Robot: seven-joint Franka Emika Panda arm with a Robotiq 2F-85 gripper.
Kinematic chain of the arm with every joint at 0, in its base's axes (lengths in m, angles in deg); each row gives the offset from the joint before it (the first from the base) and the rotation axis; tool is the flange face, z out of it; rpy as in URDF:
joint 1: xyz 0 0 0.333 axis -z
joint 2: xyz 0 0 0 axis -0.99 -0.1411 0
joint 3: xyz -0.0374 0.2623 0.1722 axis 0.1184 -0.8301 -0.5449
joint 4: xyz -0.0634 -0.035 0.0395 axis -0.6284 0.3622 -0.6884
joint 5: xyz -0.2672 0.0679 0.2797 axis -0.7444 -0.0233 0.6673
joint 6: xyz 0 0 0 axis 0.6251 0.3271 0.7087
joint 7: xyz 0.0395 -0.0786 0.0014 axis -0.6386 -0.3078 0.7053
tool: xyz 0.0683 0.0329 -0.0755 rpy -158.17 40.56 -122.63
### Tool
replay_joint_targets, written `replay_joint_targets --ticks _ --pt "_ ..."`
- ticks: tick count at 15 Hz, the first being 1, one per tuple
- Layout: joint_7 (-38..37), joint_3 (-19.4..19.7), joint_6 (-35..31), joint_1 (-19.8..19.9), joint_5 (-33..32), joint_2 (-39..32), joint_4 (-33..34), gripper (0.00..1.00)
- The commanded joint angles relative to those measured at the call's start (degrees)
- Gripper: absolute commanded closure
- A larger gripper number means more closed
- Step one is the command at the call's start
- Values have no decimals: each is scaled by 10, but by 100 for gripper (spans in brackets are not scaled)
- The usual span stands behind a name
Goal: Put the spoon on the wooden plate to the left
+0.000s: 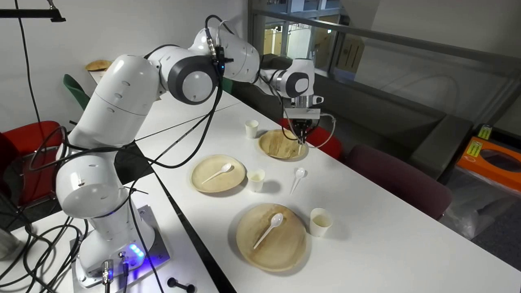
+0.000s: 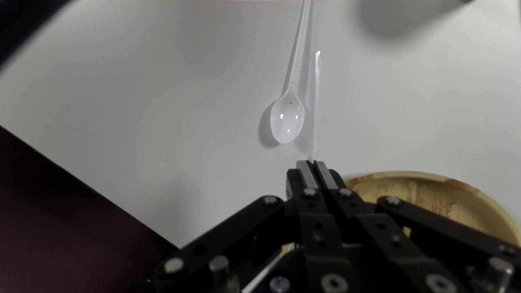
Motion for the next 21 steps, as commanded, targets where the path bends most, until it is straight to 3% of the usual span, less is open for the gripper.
replay_joint_targets --ticks 1,15,21 --pt "122 -20 23 21 -11 -13 37 99" --pt "490 -25 -15 -1 -64 -24 8 99" --pt "662 -44 -38 3 -54 -26 8 99"
